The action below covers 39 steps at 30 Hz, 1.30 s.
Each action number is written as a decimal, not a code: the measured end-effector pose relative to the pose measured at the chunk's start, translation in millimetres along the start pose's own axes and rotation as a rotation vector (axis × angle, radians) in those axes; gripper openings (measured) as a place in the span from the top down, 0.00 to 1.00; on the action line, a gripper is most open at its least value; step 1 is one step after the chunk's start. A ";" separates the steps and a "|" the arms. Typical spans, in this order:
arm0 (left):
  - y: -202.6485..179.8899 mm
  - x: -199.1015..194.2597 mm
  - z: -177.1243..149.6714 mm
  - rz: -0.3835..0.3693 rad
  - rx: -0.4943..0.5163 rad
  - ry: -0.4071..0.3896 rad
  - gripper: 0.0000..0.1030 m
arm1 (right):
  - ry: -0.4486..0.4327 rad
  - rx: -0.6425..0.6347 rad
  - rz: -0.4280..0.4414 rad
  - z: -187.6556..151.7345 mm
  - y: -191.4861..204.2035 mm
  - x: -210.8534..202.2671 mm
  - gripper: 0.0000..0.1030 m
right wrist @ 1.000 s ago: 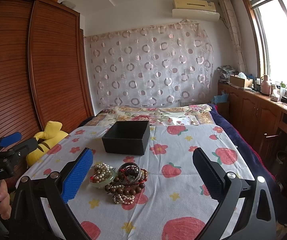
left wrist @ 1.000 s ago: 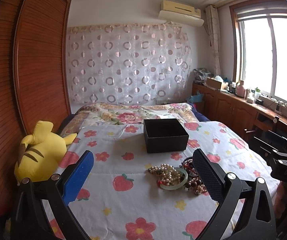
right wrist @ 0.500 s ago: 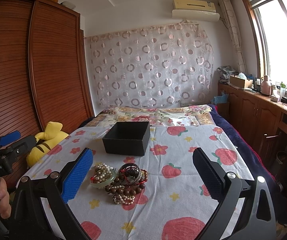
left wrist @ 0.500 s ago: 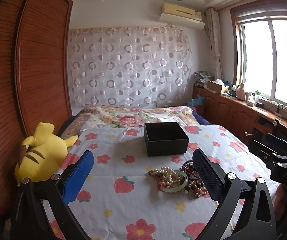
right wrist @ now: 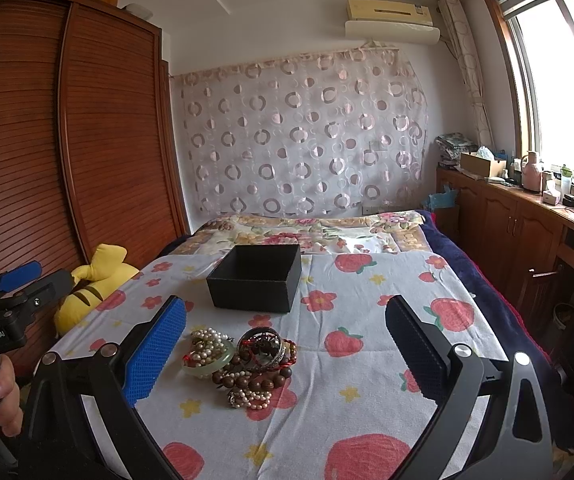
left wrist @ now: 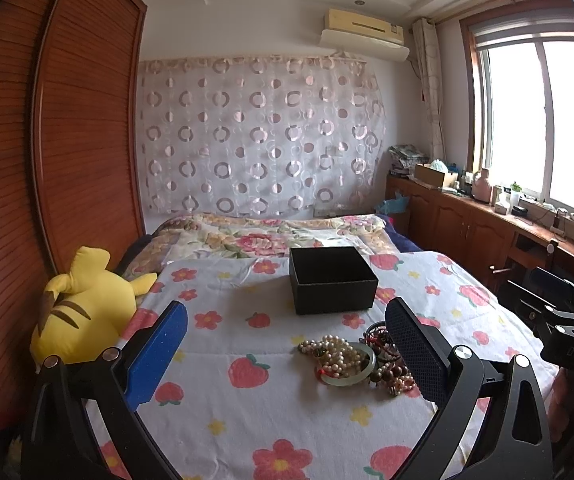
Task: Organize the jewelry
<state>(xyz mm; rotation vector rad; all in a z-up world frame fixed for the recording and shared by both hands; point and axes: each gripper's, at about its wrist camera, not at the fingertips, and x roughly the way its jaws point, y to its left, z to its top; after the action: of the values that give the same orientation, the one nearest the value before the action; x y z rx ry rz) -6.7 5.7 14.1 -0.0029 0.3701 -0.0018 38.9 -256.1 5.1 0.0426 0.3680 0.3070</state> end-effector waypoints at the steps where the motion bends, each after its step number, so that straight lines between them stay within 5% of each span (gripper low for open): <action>1: 0.2 -0.2 -0.6 0.000 -0.001 0.000 0.07 | 0.000 0.000 0.001 0.0 -0.1 0.1 0.02; 21: -0.1 -0.2 -2.6 -0.003 -0.004 0.007 0.07 | 0.001 0.002 0.000 0.0 -0.7 -0.3 0.02; 39: -2.5 52.2 -42.8 -0.083 0.004 0.197 0.07 | 0.073 -0.015 0.010 -27.0 -20.4 25.3 0.02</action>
<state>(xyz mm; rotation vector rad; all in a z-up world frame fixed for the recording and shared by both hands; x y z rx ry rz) 26.5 2.9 -44.7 -0.0136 0.5671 -0.0851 57.5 -268.3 -30.8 0.0185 0.4375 0.3223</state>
